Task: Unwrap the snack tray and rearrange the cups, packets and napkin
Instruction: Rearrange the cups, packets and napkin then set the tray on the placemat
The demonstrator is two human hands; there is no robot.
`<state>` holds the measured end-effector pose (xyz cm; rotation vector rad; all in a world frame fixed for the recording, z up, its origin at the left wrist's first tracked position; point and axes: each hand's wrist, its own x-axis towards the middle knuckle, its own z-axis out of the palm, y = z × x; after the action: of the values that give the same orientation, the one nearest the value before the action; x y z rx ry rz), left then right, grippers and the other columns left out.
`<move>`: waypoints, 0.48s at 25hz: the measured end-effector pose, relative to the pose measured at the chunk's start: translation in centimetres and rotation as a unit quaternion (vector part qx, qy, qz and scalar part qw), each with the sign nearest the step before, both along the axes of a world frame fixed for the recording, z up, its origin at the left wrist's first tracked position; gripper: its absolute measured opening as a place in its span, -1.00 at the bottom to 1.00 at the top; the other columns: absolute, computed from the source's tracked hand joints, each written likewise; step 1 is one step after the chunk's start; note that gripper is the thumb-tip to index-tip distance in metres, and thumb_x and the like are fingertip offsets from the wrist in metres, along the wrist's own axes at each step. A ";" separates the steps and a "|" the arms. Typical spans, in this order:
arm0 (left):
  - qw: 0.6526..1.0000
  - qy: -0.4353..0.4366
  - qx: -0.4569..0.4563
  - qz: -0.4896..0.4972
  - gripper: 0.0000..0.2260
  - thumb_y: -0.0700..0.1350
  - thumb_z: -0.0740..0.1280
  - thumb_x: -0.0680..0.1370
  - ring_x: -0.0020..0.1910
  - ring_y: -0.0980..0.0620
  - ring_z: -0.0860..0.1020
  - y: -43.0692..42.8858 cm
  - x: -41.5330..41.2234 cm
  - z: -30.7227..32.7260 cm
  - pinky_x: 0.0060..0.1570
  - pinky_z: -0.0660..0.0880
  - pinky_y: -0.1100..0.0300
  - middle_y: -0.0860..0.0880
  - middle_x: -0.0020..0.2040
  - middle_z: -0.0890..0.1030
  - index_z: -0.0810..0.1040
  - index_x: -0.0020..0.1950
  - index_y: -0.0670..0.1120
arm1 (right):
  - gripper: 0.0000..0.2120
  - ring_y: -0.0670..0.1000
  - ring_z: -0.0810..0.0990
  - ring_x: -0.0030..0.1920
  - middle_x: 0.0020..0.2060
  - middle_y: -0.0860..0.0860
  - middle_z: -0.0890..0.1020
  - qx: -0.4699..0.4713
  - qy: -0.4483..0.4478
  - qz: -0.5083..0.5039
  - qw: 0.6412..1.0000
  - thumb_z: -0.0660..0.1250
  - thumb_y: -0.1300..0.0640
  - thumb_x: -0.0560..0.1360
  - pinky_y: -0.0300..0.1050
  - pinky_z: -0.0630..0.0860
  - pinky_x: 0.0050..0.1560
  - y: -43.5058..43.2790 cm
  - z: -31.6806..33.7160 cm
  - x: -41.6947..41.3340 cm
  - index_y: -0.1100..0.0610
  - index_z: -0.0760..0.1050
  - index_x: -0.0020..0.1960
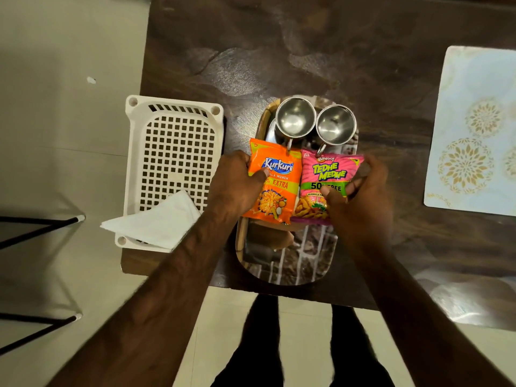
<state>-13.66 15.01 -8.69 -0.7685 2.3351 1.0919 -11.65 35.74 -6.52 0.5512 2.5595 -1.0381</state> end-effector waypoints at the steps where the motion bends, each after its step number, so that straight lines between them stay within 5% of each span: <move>1: 1.000 0.003 -0.013 -0.008 -0.71 0.10 0.44 0.49 -0.08 -0.02 0.65 0.0 0.1 -0.1 0.00 0.61 -0.02 -0.05 -0.01 0.67 0.59 0.01 -0.09 | -0.28 0.04 0.63 -0.02 -0.12 -0.16 0.53 0.001 0.003 0.006 1.000 0.56 0.10 0.48 0.06 0.56 0.02 -0.3 0.1 0.2 -0.04 0.29 0.52; 4: 0.996 0.043 -0.071 -0.023 -0.59 0.20 0.44 0.44 0.00 -0.04 0.59 -1.0 0.5 1.0 0.04 0.55 -0.01 -0.05 0.03 0.58 0.52 0.09 -0.07 | -0.28 -0.03 0.60 0.02 0.04 -0.17 0.56 -0.006 -0.003 0.025 1.000 0.57 0.08 0.47 -0.02 0.48 0.02 -0.4 0.1 0.6 -0.13 0.27 0.50; 8: 0.988 0.079 -0.117 -0.054 -0.68 0.13 0.44 0.48 0.02 -0.06 0.56 -7.9 2.0 4.0 0.07 0.53 -0.01 -0.06 0.06 0.57 0.52 0.08 -0.04 | -0.29 -0.01 0.60 0.06 0.07 -0.07 0.61 -0.011 0.021 -0.010 1.000 0.56 -0.07 0.45 0.07 0.56 0.16 0.5 0.6 1.6 -0.12 0.29 0.48; 12: 0.946 -0.182 -0.170 -0.205 -0.57 0.23 0.41 0.47 0.18 -0.12 0.54 -15.8 6.0 4.3 0.21 0.50 -0.10 -0.05 0.23 0.58 0.49 0.20 0.01 | -0.40 0.21 0.60 0.06 0.00 0.06 0.59 0.049 0.108 -0.025 0.993 0.33 0.04 0.41 0.32 0.58 0.15 -0.3 2.6 2.9 0.06 0.44 0.45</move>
<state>-7.69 -0.78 -4.42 -0.5054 2.2368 0.3390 -8.72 35.45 -3.93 0.5588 2.8112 -1.0451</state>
